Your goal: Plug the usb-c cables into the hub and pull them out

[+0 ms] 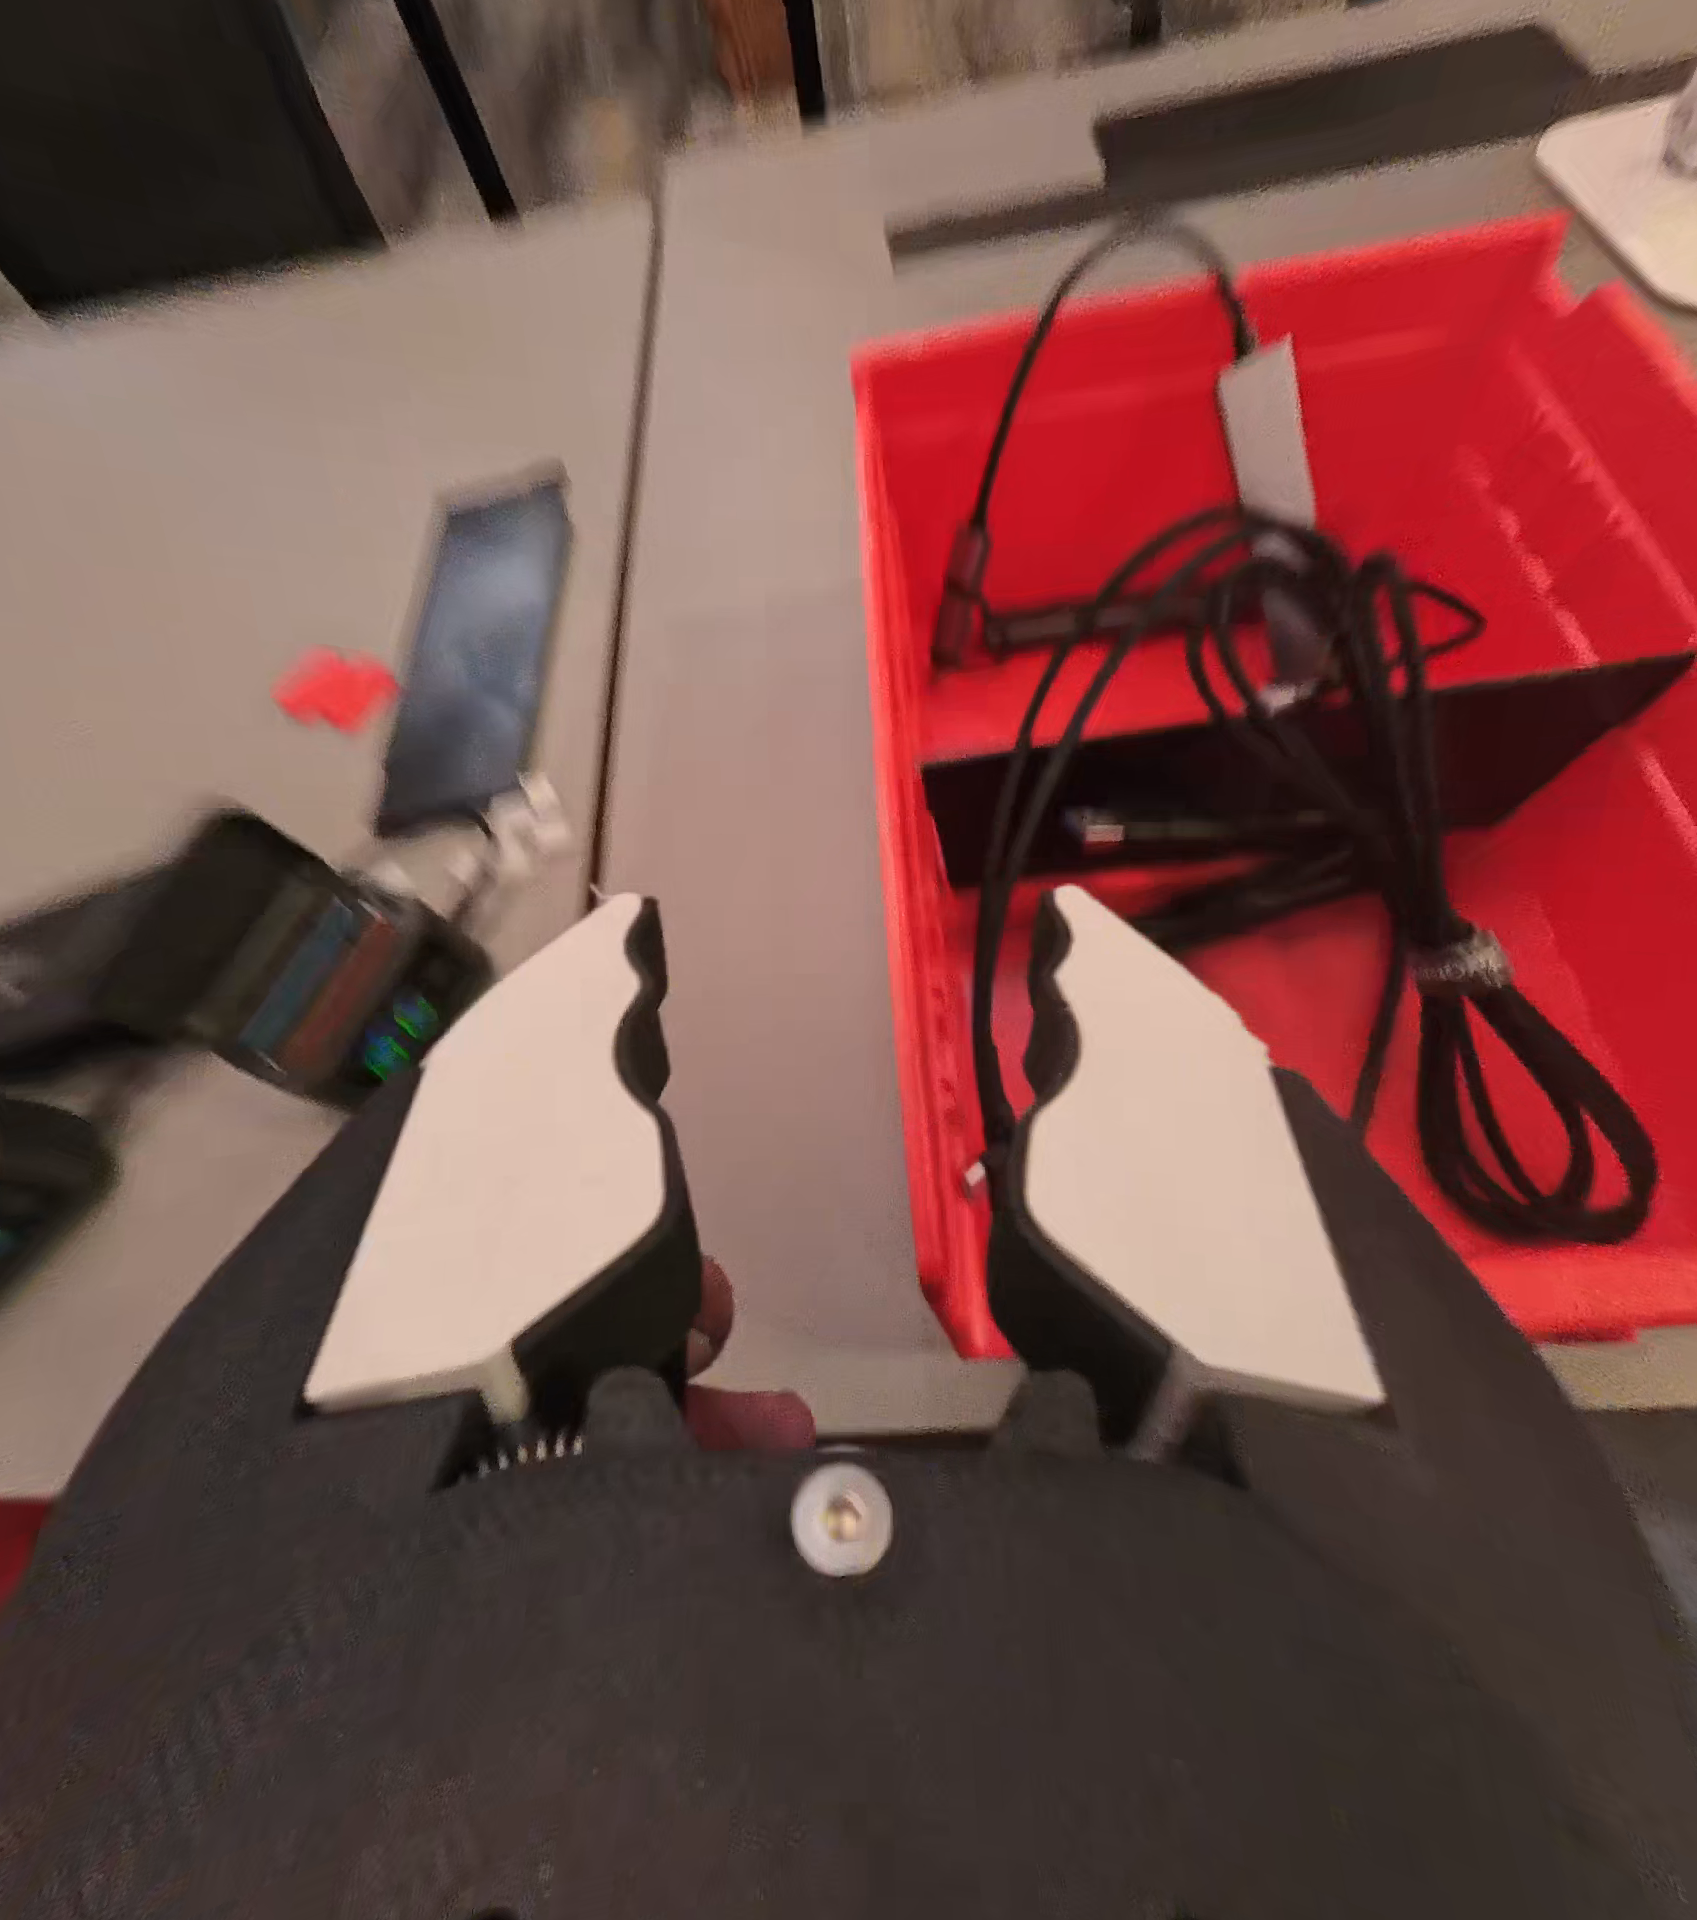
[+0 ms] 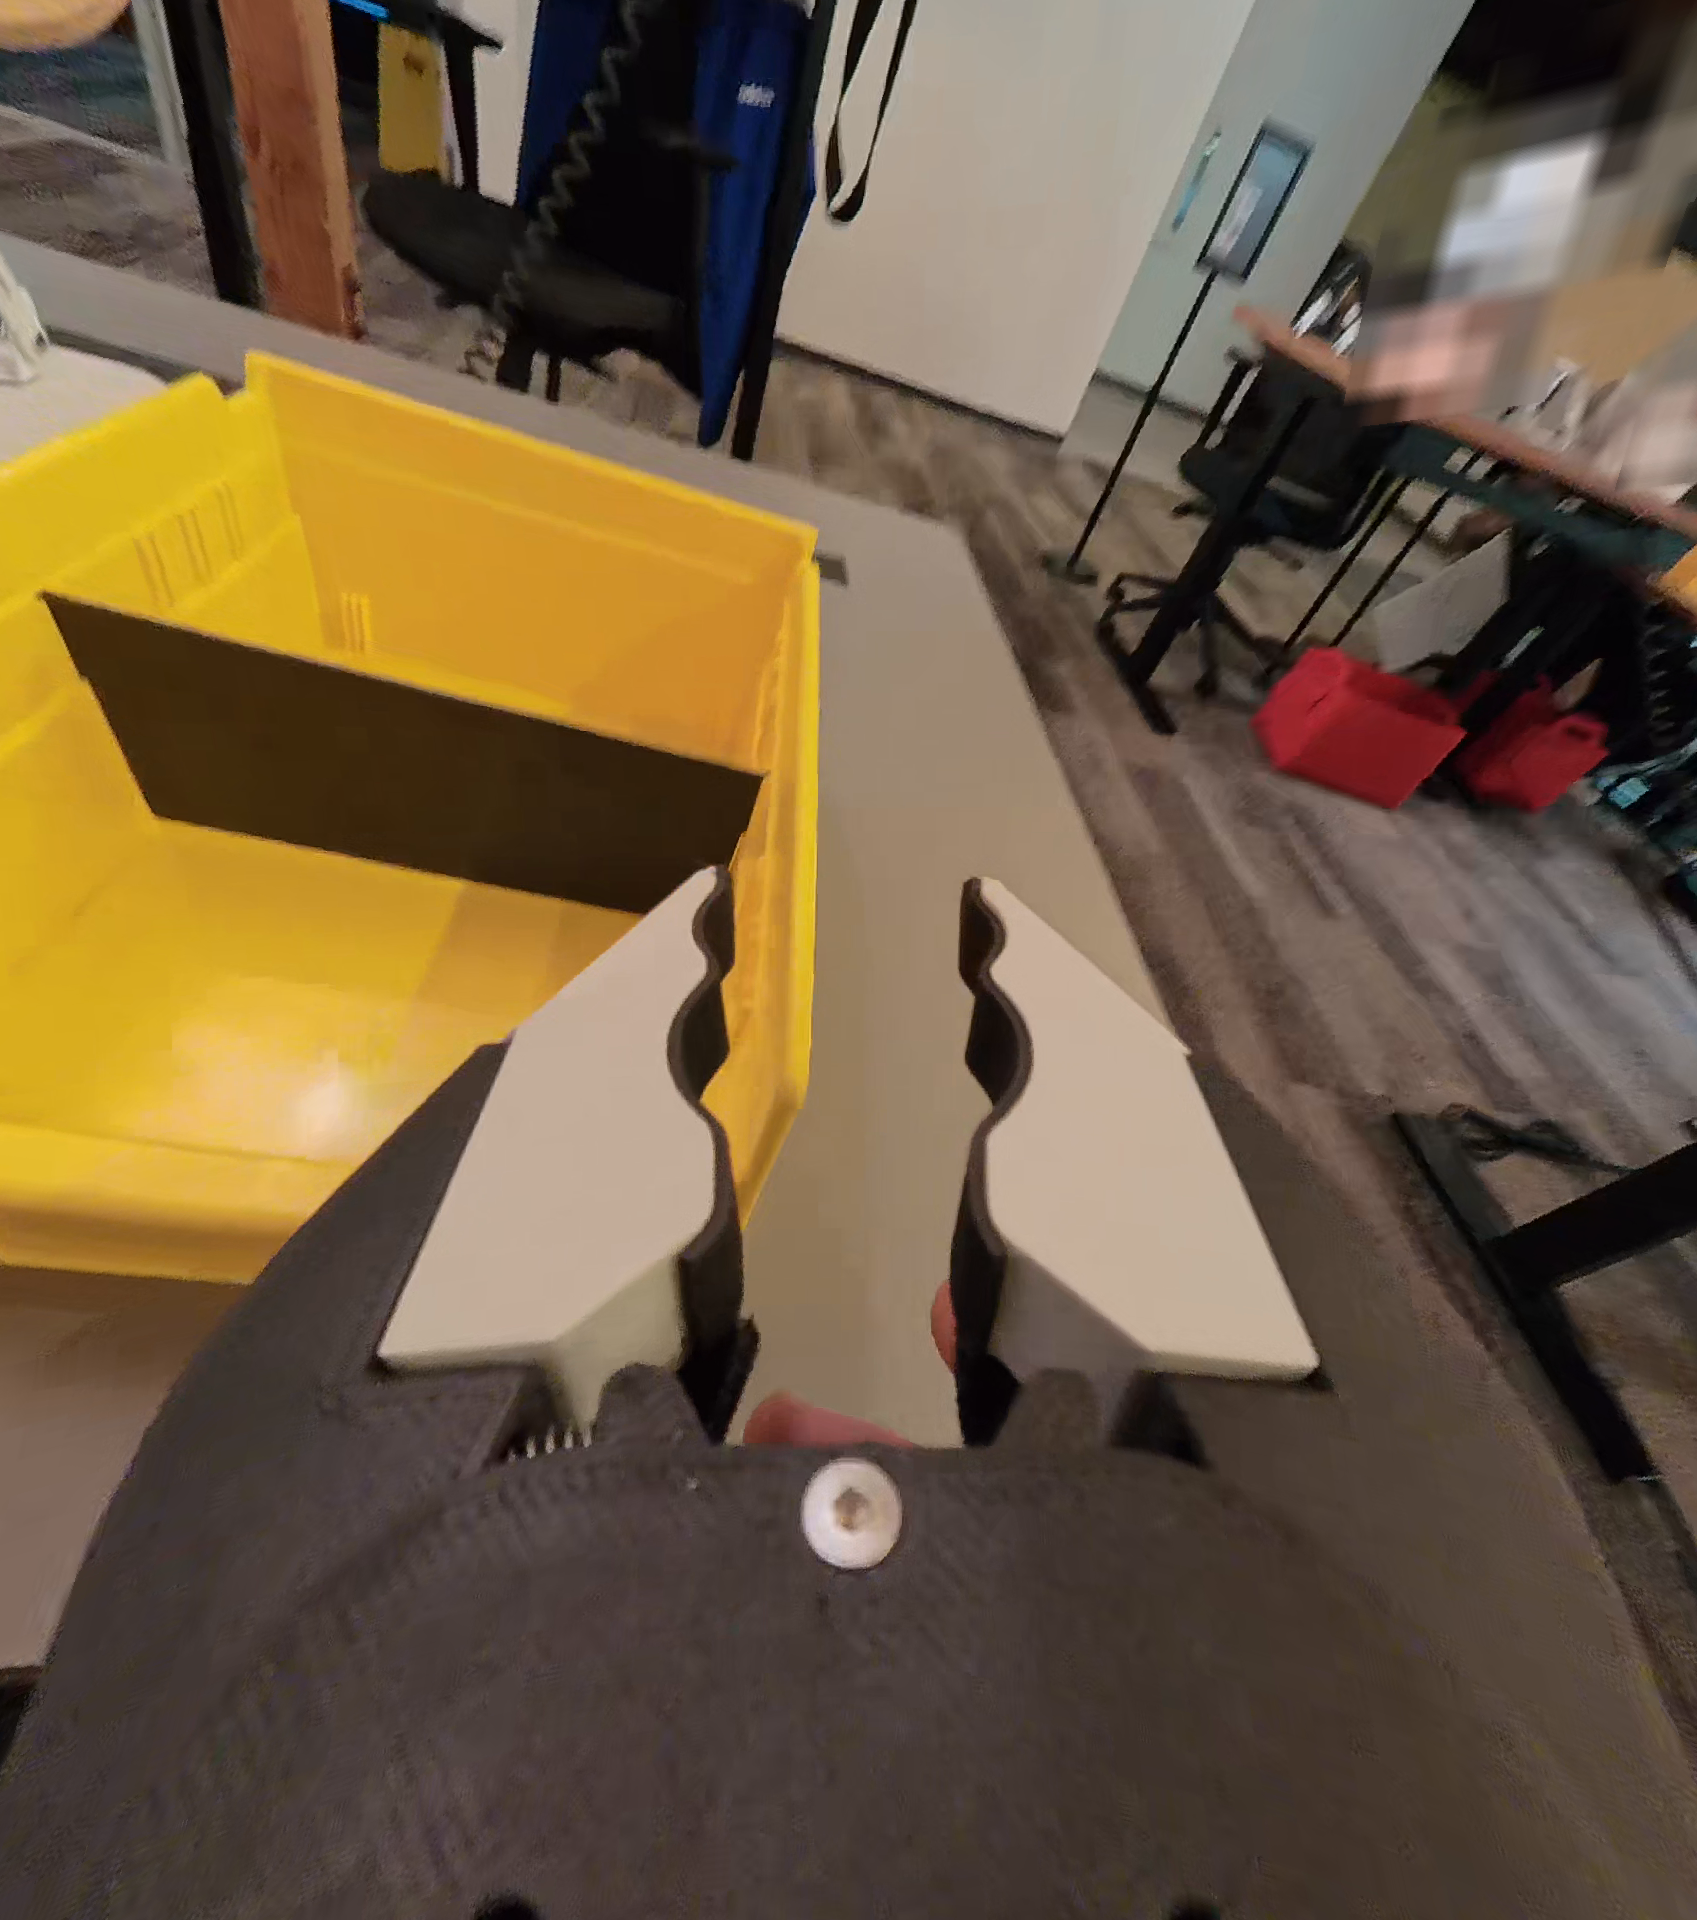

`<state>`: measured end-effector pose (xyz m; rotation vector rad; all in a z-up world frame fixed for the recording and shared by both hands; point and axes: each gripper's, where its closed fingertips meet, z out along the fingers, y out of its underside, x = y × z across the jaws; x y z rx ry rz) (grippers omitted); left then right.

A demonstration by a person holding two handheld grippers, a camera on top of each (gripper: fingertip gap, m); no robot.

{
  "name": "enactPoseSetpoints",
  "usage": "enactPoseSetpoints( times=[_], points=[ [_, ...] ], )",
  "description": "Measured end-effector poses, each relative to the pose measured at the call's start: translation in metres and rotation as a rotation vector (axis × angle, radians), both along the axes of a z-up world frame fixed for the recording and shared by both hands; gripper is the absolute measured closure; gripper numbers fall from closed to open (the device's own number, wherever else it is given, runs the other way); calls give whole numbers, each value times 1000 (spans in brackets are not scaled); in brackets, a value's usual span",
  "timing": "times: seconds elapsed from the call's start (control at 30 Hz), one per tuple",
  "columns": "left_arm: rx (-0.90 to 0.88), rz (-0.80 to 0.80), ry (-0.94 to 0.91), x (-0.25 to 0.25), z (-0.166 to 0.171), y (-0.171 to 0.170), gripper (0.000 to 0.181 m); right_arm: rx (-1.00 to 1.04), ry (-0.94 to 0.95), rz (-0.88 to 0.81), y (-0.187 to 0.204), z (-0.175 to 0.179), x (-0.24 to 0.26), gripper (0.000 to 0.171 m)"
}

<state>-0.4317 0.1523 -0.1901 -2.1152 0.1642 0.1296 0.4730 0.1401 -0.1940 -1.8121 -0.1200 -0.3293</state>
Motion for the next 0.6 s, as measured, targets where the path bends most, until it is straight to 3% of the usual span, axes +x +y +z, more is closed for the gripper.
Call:
enactPoseSetpoints(
  times=[0.17,0.27,0.4,0.6],
  points=[
    [132,-187,402,45,57,43,125,138,-156,55,0,55,-44,141],
    [93,-328,612,82,57,85,125,180,-226,145,7,74,-93,144],
    [46,-487,905,104,46,143,138,211,-289,303,12,82,-165,146],
    [-97,-637,889,104,12,199,142,213,-288,493,13,71,-243,148]
  ],
)
